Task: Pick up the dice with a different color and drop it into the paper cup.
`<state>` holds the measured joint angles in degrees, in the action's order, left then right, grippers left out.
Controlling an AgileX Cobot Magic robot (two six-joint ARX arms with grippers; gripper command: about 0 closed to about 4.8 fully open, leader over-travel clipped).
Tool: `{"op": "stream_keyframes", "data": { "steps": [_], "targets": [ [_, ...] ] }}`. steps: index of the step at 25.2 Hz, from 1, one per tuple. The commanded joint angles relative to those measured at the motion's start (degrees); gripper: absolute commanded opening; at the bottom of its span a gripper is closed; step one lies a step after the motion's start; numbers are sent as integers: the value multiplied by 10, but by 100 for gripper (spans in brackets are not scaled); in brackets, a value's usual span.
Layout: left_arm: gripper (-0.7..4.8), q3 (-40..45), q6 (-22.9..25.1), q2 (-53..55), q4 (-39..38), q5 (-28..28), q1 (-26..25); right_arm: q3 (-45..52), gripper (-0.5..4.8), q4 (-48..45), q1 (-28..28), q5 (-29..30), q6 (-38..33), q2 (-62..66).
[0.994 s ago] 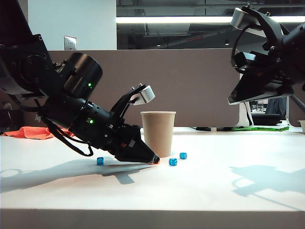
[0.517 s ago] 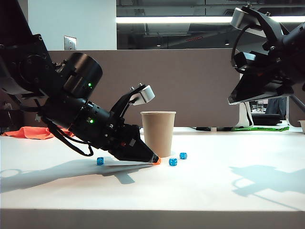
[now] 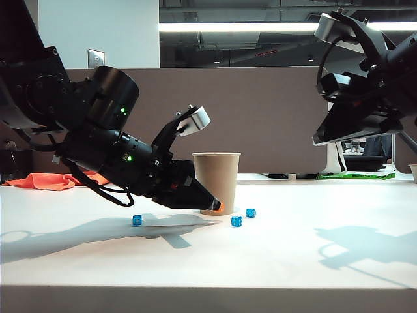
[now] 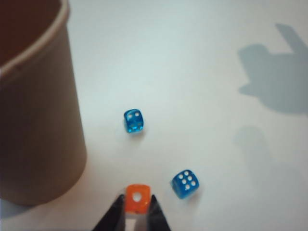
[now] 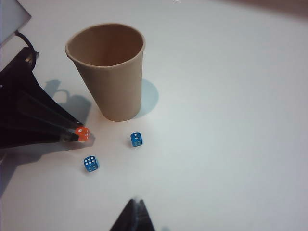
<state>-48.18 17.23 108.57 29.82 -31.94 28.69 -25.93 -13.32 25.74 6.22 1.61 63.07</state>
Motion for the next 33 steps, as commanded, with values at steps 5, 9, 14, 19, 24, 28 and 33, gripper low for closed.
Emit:
{"op": "stream_keyframes", "data": {
  "steps": [5, 9, 14, 19, 24, 28, 33],
  "targets": [
    [57, -3, -3, -21, 7, -33, 1, -2, -2, -4, 0, -1, 2, -1],
    [57, -3, -3, -45, 7, -32, 1, -2, -2, -5, 0, -1, 2, -1],
    [57, -3, -3, -70, 8, -32, 1, -2, -2, -7, 0, -1, 2, -1],
    [57, -3, -3, -98, 8, -32, 1, -2, -2, -6, 0, -1, 2, -1],
    [57, -3, -3, -115, 9, -32, 1, -2, -2, -6, 0, -1, 2, -1],
    [57, -3, -3, -119, 44, -21, 1, -2, -2, -6, 0, -1, 2, -1],
    [57, -12, 3, -117, 76, 45, -1, -2, -2, -6, 0, -1, 2, -1]
  ]
}}
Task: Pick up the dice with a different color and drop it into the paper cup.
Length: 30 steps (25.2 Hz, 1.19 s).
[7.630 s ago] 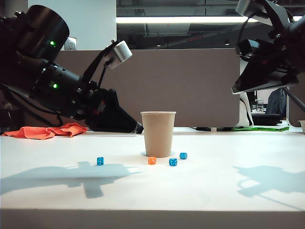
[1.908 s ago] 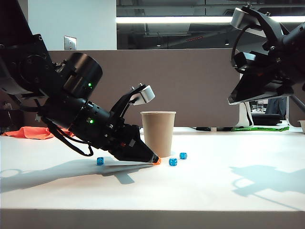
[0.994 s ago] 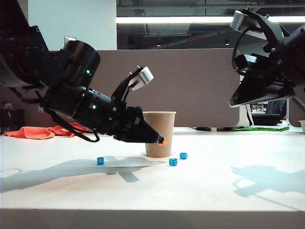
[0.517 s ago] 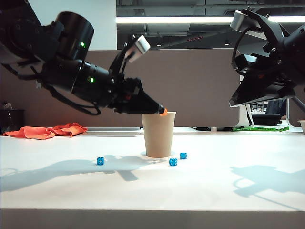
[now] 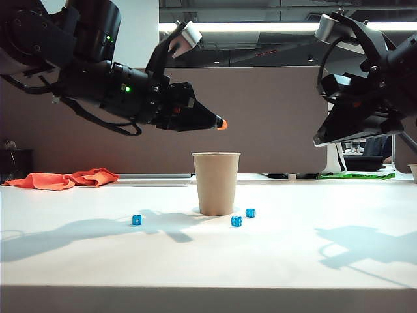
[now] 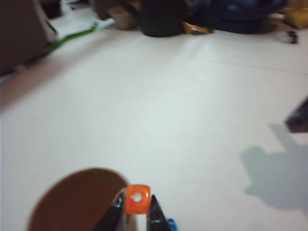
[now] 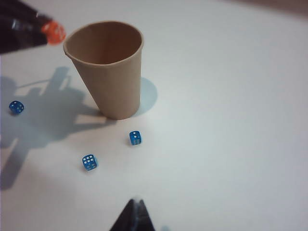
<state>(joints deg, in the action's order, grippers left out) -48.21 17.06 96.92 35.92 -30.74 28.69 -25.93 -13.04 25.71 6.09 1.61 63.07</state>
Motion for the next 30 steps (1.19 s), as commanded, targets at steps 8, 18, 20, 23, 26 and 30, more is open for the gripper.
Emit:
{"op": "stream_keyframes", "data": {
  "steps": [8, 18, 20, 23, 26, 30],
  "targets": [
    [57, -48, 4, 19, 2, 82, -8, -2, -2, -9, 0, 1, 2, -1],
    [57, -49, 5, 32, -10, 106, -8, -2, -2, -9, 0, 1, 2, -1],
    [58, -49, 5, 33, -11, 117, -8, -2, -2, -9, 0, 1, 2, -1],
    [65, -49, 3, 33, -8, 127, -8, -2, -2, -8, 0, 2, 2, -1],
    [132, -49, 0, 33, -2, 127, -8, -2, -2, -7, 0, 2, 2, -1],
    [132, -49, -2, 33, -1, 125, -7, -2, -2, -4, 0, 2, 2, -1]
  ]
}}
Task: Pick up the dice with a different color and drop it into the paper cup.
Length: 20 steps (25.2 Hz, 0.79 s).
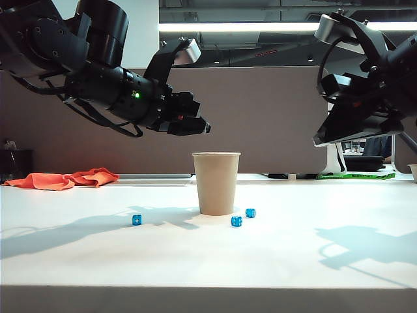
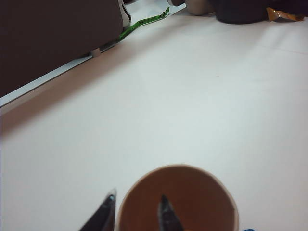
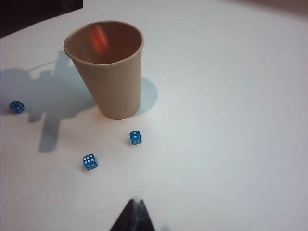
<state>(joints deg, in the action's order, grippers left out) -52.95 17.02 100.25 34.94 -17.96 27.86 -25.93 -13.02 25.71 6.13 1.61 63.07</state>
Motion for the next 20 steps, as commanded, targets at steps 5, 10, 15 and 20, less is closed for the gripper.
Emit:
{"op": "stream_keyframes", "data": {
  "steps": [5, 10, 15, 20],
  "targets": [
    [131, -2, -16, 0, 12, -3, 1, -2, -2, -3, 0, 2, 2, -1],
    [78, -2, -16, -1, 16, -1, 1, -2, -2, -5, 0, 2, 2, -1],
    [-6, -2, -25, -5, 16, -1, 0, -2, -2, -9, 0, 1, 2, -1],
    [-6, -1, -42, -26, 9, 0, -1, -2, -2, -22, 0, 1, 2, -2]
  ]
}}
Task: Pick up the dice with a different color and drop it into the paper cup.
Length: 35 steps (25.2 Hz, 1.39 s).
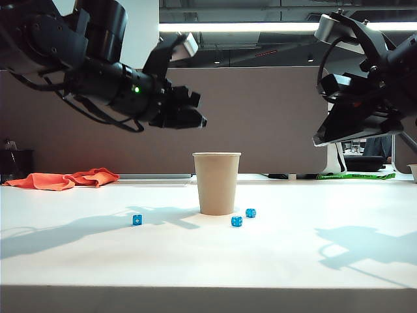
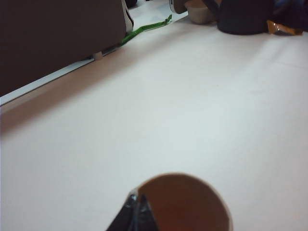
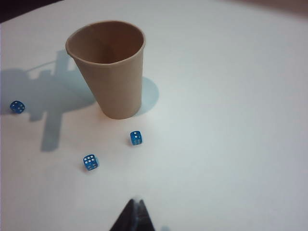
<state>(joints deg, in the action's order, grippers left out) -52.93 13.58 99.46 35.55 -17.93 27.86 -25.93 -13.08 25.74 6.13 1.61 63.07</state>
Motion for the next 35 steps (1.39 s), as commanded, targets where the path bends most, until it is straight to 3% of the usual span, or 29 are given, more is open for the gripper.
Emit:
{"op": "stream_keyframes", "data": {
  "steps": [1, 7, 12, 18, 27, 35],
  "targets": [
    [-6, -2, -7, -25, 0, 0, -5, -2, -2, -25, 0, 1, 2, -2],
    [-6, -2, -38, -113, -135, 0, -55, -2, -2, -71, -3, -6, 2, -2],
    [-6, -1, -27, -196, -260, 16, -97, 1, -2, -93, -11, -79, 2, -3],
    [-6, 23, -20, -253, -280, 17, -105, 24, -2, -125, -66, -68, 2, -19],
    [-6, 186, -38, -424, -280, 54, -105, 80, -2, -121, -238, 54, -1, -147],
    [-6, 250, -68, -572, -291, 116, -106, 119, -2, -93, -253, 64, -3, -271]
  ]
}}
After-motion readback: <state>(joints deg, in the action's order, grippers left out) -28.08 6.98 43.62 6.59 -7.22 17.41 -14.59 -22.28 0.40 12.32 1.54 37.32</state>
